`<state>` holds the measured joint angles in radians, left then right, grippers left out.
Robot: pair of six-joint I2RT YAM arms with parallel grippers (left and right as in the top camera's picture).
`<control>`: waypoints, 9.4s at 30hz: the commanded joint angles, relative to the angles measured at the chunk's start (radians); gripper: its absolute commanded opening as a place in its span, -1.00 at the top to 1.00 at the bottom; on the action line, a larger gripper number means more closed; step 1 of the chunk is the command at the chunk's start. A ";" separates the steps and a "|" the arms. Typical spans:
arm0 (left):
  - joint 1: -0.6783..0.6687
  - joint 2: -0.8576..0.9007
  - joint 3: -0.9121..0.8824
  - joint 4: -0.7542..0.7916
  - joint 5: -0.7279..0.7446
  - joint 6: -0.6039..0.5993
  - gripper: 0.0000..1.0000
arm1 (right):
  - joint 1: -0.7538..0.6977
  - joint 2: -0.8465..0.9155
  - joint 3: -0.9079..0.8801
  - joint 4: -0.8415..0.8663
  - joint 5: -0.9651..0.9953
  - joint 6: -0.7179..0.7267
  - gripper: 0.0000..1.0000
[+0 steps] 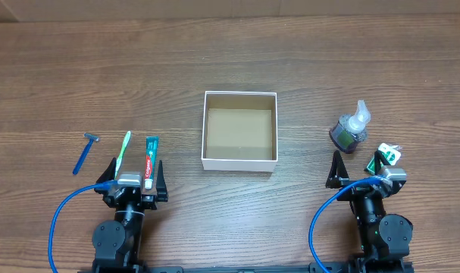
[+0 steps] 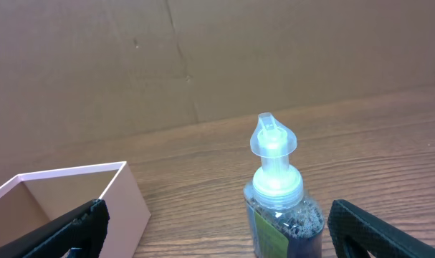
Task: Pack container
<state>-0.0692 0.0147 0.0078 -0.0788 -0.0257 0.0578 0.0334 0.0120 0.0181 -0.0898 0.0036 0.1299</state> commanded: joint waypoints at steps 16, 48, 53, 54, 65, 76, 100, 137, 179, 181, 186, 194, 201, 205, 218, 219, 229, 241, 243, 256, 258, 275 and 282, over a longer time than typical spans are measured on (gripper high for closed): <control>0.008 -0.010 -0.003 0.001 0.019 -0.013 -1.00 | -0.001 -0.009 -0.010 0.005 -0.006 0.005 -1.00; 0.008 0.516 0.831 -0.784 0.053 -0.227 -1.00 | -0.013 0.873 0.986 -0.869 -0.137 0.122 -1.00; 0.008 0.632 0.929 -0.877 0.053 -0.227 -1.00 | -0.053 1.084 1.190 -1.104 -0.119 0.067 -1.00; 0.008 0.651 0.941 -0.886 0.053 -0.227 -1.00 | -0.061 1.120 1.223 -1.124 -0.092 0.066 -1.00; 0.008 0.692 0.945 -0.885 0.053 -0.230 -1.00 | -0.069 1.364 1.246 -1.026 0.024 -0.160 -1.00; 0.008 0.692 0.945 -0.890 0.052 -0.230 -0.99 | -0.069 1.537 1.246 -0.863 0.057 -0.156 -1.00; 0.008 0.692 0.945 -0.891 0.042 -0.230 -1.00 | -0.069 1.537 1.247 -0.829 0.083 -0.126 -0.04; 0.008 0.710 0.945 -0.890 0.042 -0.230 -1.00 | -0.045 1.374 1.271 -0.825 0.017 -0.100 0.93; 0.008 0.711 0.945 -0.908 0.042 -0.230 -1.00 | 0.624 1.591 1.341 -0.291 0.312 0.213 0.93; 0.008 0.711 0.945 -0.908 0.042 -0.230 -1.00 | 0.624 1.603 1.341 -0.273 0.311 0.245 0.93; 0.008 0.711 0.945 -0.908 0.042 -0.230 -0.99 | 0.624 1.650 1.341 -0.270 0.311 0.295 0.93; 0.008 0.711 0.945 -0.908 0.042 -0.230 -1.00 | 0.624 1.719 1.341 -0.254 0.311 0.320 0.93; 0.008 0.712 0.945 -0.909 0.042 -0.230 -1.00 | 0.624 1.741 1.341 -0.187 0.318 0.319 0.93; 0.008 0.712 0.945 -0.909 0.042 -0.230 -1.00 | 0.624 1.763 1.341 -0.177 0.318 0.312 0.93; 0.008 0.712 0.945 -0.909 0.042 -0.230 -0.99 | 0.624 1.788 1.341 -0.199 0.309 0.311 0.21; 0.008 0.712 0.945 -0.909 0.042 -0.230 -1.00 | 0.624 1.788 1.341 -0.199 0.309 0.312 0.15; 0.008 0.712 0.945 -0.908 0.042 -0.230 -1.00 | 0.624 1.788 1.341 -0.201 0.254 0.259 -0.08; 0.008 0.715 0.945 -0.908 0.041 -0.230 -1.00 | 0.646 1.754 1.341 -0.227 0.204 0.166 -0.32; 0.008 0.719 0.945 -0.908 0.041 -0.230 -1.00 | 0.650 1.731 1.342 -0.237 0.204 0.149 -0.37; 0.008 0.736 0.944 -0.908 0.041 -0.230 -0.99 | 0.592 1.403 1.365 -0.553 0.447 0.257 -0.92; 0.008 0.736 0.944 -0.908 0.041 -0.230 -1.00 | 0.518 1.342 1.365 -0.665 0.445 0.354 -1.00; 0.008 0.737 0.944 -0.904 0.036 -0.230 -1.00 | -0.355 1.420 1.183 -1.034 0.169 0.497 -1.00; 0.008 0.737 0.944 -0.904 0.045 -0.243 -1.00 | -0.372 1.629 1.093 -0.861 0.114 0.417 -1.00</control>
<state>-0.0692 0.7494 0.9264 -0.9871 0.0116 -0.1585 -0.3386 1.5558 1.1362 -0.9798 0.1528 0.5816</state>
